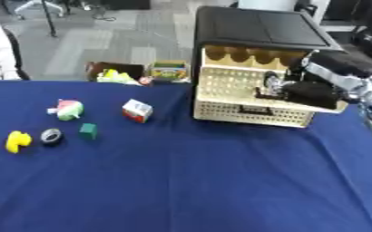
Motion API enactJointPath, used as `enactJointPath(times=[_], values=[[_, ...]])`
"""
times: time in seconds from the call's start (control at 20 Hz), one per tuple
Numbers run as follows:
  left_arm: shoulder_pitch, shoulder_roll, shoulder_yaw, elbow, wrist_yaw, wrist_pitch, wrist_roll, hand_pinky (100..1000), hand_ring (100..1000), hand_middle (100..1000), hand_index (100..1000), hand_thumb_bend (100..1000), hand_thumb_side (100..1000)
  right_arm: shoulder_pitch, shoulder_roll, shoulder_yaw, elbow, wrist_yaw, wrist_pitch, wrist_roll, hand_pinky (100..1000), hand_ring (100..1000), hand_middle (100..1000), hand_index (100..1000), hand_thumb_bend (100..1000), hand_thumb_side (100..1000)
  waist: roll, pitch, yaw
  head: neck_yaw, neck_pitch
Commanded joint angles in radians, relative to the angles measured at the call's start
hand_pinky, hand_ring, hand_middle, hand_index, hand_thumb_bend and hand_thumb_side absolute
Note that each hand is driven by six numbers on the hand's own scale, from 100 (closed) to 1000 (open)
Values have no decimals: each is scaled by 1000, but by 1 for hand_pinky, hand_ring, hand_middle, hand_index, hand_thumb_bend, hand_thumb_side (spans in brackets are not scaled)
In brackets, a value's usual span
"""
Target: Pick up objects from table and place into drawer.
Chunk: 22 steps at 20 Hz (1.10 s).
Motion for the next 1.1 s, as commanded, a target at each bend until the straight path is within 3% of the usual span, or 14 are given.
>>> enactJointPath(times=[0.05, 0.25, 0.55, 0.75, 1.1], values=[[-7, 15, 10, -18, -4, -2, -5, 421, 519, 559, 760, 100, 792, -9, -28, 6, 20, -16, 283, 283, 322, 504, 475, 526, 100, 1000, 2, -11, 3, -4, -14], [-7, 13, 10, -18, -5, -2, -6, 421, 519, 559, 760, 100, 792, -12, -12, 22, 73, -12, 283, 283, 330, 510, 480, 536, 100, 1000, 4, -7, 9, -7, -17], [-7, 5, 9, -18, -6, -4, -13, 420, 517, 558, 759, 100, 793, -60, 63, 46, 255, 38, 283, 283, 346, 530, 494, 552, 100, 1000, 10, 3, 19, -14, -23], [-6, 0, 11, -18, -7, -4, -14, 420, 517, 558, 760, 100, 794, -90, 102, 49, 345, 73, 283, 283, 379, 565, 548, 647, 100, 1000, 12, 8, 24, -20, -27], [-6, -3, 11, -18, -7, -5, -15, 420, 517, 559, 759, 100, 795, -113, 130, 23, 386, 107, 283, 283, 408, 603, 599, 709, 100, 1000, 14, 13, 28, -21, -32]])
